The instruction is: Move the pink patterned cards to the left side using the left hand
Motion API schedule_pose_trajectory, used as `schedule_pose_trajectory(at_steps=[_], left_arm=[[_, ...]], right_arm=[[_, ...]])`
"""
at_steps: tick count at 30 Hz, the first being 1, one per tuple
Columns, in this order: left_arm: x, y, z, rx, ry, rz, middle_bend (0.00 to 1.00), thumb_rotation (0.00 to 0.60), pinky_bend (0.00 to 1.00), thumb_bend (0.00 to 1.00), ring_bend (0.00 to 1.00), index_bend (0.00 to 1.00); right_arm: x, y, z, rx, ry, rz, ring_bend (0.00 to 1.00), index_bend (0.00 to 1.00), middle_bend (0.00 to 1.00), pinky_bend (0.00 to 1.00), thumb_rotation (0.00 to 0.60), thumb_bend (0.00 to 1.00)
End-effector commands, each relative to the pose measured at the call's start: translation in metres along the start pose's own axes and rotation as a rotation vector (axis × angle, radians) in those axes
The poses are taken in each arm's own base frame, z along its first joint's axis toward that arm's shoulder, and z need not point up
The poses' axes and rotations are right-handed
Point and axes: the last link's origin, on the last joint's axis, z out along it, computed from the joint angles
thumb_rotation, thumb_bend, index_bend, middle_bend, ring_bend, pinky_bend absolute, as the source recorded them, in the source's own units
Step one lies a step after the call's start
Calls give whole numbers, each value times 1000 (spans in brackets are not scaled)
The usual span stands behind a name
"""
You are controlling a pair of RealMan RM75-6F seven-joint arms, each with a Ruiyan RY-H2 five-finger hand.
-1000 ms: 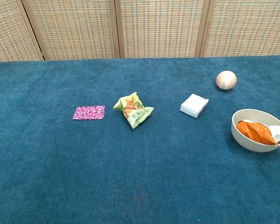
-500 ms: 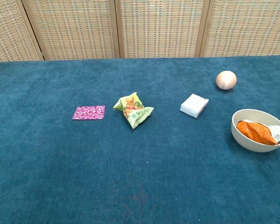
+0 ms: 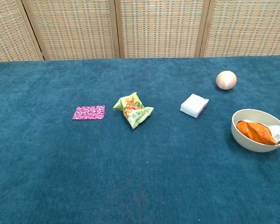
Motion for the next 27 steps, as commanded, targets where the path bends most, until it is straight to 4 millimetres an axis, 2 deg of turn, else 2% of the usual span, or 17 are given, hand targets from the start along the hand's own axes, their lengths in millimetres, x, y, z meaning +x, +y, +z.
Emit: schedule_pose_trajectory(at_steps=[1,14,19,23,27], left_arm=[[0,13,12,-40,-45,4,0,600,0,785,0,56],[-9,51,60,-67,-210,48,0,600,0,872,0,56],[-18,73,76,-68,-281,22,0,600,0,892,0,56],[-22,87,88,-78,-287,63,0,600,0,899,0,56],[-27,111,101,-79,-300,97,0,600,0,902,0,56]], right_arm=[[0,0,0,0,-2,1,0,0,0,0,600,131],[1,2,1,0,-6,18,0,0,0,0,600,131],[3,3,1,-3,-9,33,0,0,0,0,600,131],[3,5,1,-3,-13,42,0,0,0,0,600,131],[4,6,1,-1,-20,54,0,0,0,0,600,131]])
